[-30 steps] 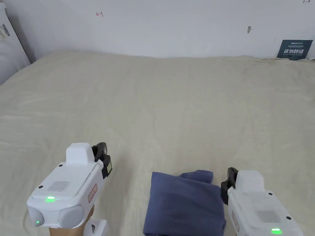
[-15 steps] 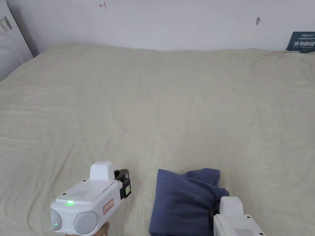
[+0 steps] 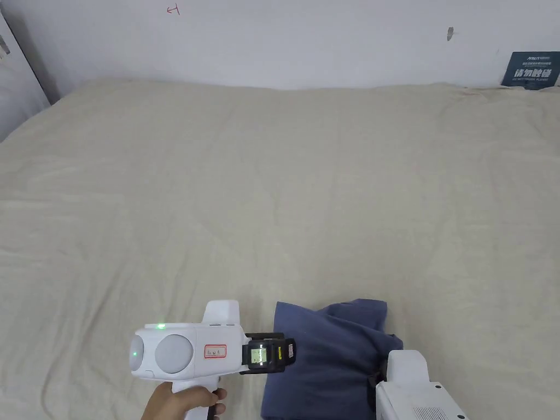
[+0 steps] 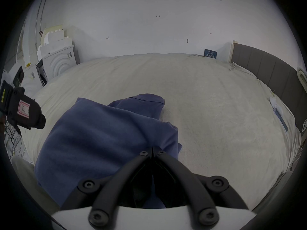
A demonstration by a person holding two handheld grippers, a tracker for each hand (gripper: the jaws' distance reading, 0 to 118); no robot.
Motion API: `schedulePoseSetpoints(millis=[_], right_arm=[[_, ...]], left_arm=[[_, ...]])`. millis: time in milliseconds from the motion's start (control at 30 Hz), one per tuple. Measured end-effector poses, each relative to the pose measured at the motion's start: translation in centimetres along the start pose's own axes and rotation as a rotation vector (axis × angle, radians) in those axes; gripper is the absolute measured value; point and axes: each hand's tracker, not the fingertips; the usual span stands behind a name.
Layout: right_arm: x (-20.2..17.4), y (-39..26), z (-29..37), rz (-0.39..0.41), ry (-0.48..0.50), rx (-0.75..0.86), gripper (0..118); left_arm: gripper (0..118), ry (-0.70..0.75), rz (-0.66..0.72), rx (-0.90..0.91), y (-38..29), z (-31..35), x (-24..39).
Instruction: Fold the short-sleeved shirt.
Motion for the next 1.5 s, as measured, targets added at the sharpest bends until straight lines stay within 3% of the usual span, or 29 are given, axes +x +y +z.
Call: schedulePoseSetpoints(millis=[200, 367, 467, 567, 700, 800, 1033, 1267, 1500], right_arm=[[0.1, 0.0, 0.2, -0.008, 0.007, -0.001, 0], [0.1, 0.0, 0.2, -0.003, 0.010, 0.000, 0], [0.1, 0.0, 0.2, -0.005, 0.012, -0.001, 0], [0.2, 0.0, 0.2, -0.006, 0.014, -0.002, 0], [0.2, 0.0, 0.1, -0.006, 0.016, -0.002, 0], [0.3, 0.1, 0.1, -0.006, 0.016, -0.004, 0], [0.9, 1.1, 1.6, -0.019, 0.033, 0.017, 0], [1.7, 5.0, 6.2, -0.029, 0.055, 0.185, 0], [2.8, 9.3, 10.3, 0.014, 0.034, 0.342, 0]], left_arm=[[104, -0.060, 0.060, -0.171, 1.4, -3.1, -1.3], [91, -0.117, 0.064, -0.223, 2.3, -4.8, -0.9], [74, -0.124, 0.034, -0.240, 2.6, -5.5, -0.3], [64, -0.120, 0.014, -0.273, 3.0, -6.0, 0.1], [33, -0.146, 0.014, -0.295, 2.9, -5.9, 0.1], [21, -0.141, 0.000, -0.276, 2.5, -5.6, 0.8], [16, -0.138, -0.031, -0.225, 2.5, -3.6, 1.7], [16, -0.129, -0.076, -0.178, 4.2, 0.0, 1.2], [16, 0.017, -0.084, -0.148, 7.1, 4.7, -4.1]])
